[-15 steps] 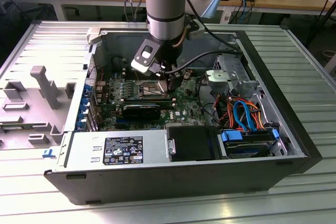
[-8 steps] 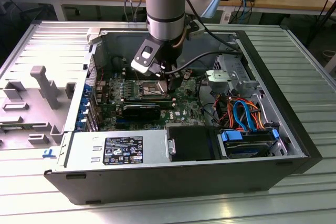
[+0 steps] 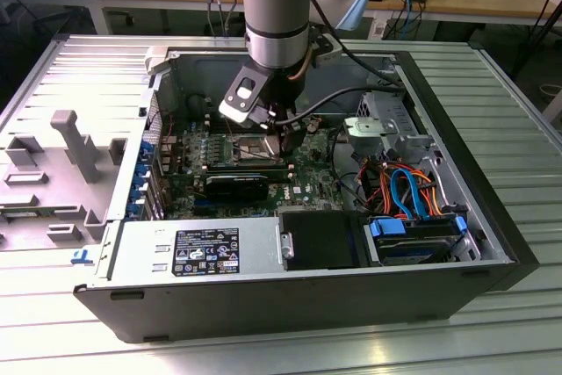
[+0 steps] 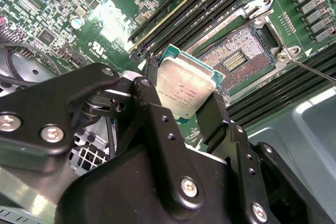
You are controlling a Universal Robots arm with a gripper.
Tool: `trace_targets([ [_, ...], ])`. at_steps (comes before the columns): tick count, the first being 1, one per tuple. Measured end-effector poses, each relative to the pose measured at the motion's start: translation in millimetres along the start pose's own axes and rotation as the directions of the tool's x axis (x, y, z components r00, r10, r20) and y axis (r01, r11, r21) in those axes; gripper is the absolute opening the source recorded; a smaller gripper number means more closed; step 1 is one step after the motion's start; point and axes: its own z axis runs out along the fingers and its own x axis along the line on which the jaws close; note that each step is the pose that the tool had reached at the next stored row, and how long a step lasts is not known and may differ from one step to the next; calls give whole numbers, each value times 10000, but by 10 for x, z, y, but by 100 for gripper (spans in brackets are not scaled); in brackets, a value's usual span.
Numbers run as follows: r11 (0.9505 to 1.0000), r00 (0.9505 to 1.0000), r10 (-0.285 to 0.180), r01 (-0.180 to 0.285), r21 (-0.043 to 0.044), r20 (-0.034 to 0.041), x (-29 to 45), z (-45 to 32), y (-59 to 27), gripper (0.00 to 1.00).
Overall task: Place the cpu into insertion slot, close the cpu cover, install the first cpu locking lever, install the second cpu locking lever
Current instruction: 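Place the cpu into insertion slot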
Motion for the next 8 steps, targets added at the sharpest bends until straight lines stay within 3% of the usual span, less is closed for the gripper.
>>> trace_targets([
  [8, 10000, 10000, 35, -35, 0, 3, 0, 11, -1, 54],
])
